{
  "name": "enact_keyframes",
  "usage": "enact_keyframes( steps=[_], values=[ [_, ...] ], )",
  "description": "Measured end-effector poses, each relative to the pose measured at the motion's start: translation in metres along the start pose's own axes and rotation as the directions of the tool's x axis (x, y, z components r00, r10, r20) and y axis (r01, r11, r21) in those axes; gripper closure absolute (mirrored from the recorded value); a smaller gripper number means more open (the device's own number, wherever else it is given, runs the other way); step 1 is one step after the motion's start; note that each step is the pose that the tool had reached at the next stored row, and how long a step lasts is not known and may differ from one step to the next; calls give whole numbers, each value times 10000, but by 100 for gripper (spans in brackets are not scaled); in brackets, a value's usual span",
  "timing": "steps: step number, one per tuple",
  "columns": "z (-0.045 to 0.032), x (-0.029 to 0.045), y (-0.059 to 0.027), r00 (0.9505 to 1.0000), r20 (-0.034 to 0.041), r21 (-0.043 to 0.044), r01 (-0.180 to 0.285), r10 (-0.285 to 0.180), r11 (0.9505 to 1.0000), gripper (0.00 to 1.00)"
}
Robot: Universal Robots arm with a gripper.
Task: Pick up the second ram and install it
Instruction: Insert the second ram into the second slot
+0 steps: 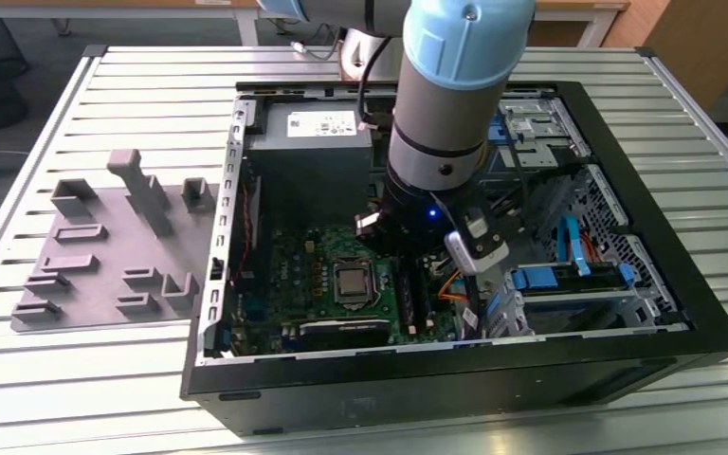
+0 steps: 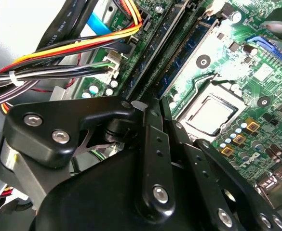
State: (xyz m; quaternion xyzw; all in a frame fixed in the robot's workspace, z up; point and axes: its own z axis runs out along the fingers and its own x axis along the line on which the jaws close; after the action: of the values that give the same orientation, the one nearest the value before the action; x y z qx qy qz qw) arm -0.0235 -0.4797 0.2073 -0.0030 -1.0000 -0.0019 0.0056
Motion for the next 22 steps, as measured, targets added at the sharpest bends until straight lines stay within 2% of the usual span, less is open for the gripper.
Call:
enact_keyframes(
  steps=[17, 18, 19, 20, 22],
  values=[
    [24, -1, 1, 10000, 6, -10, 0, 0, 10000, 86],
    [36, -3, 5, 10000, 15, -38, 0, 0, 10000, 85],
    [31, -2, 3, 10000, 10, -24, 0, 0, 10000, 85],
    [24, -1, 1, 10000, 4, -7, 0, 0, 10000, 79],
    [15, -1, 0, 10000, 3, -3, 0, 0, 10000, 79]
  ],
)
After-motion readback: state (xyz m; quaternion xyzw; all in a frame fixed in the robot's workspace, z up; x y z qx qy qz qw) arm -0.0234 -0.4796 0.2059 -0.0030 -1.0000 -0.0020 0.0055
